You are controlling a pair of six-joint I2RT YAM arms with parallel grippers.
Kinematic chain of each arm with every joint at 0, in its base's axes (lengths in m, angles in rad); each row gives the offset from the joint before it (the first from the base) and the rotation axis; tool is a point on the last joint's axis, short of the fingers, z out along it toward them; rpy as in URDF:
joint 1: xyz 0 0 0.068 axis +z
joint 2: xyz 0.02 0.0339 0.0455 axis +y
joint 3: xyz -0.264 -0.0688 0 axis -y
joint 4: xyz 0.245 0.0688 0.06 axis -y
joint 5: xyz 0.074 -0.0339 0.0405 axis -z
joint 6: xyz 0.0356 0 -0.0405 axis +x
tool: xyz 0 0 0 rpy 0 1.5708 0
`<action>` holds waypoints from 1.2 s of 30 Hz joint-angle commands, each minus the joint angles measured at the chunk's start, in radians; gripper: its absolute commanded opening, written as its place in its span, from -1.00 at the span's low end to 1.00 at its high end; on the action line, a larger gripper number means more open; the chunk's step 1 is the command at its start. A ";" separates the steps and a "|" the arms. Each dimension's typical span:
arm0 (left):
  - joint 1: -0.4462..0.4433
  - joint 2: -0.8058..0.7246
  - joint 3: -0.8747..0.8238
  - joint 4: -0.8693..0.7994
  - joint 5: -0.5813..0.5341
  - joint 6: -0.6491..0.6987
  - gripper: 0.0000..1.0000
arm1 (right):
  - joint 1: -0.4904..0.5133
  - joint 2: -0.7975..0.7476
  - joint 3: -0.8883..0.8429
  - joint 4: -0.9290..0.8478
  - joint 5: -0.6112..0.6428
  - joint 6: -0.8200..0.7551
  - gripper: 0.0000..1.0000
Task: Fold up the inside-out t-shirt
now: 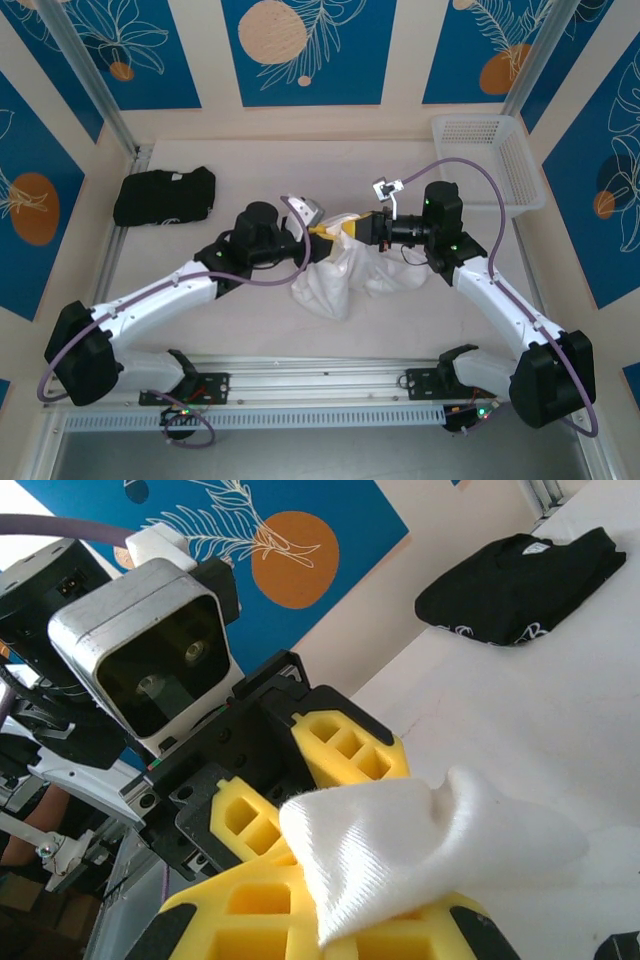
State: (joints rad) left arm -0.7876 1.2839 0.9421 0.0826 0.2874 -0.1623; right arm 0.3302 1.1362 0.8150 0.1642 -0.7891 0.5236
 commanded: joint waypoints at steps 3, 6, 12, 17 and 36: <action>0.014 0.008 0.037 0.045 0.031 -0.024 -0.77 | 0.001 -0.001 -0.008 -0.004 -0.003 -0.013 -1.00; 0.017 -0.004 0.034 0.049 0.029 -0.028 -0.94 | 0.001 -0.003 -0.008 -0.014 -0.002 -0.023 -1.00; 0.018 -0.065 0.017 0.053 0.115 -0.075 -1.00 | 0.001 0.003 0.027 -0.124 0.096 -0.061 -0.98; 0.018 -0.122 0.000 0.055 0.150 -0.137 -1.00 | 0.049 0.047 0.120 -0.314 0.320 -0.136 -0.83; 0.019 -0.173 0.093 -0.152 -0.068 -0.203 -1.00 | 0.350 -0.225 -0.036 -0.285 0.761 -0.392 -0.17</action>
State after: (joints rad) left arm -0.7761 1.1328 1.0073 -0.0704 0.2234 -0.3611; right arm 0.6601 0.8799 0.8154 -0.1860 -0.0551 0.1810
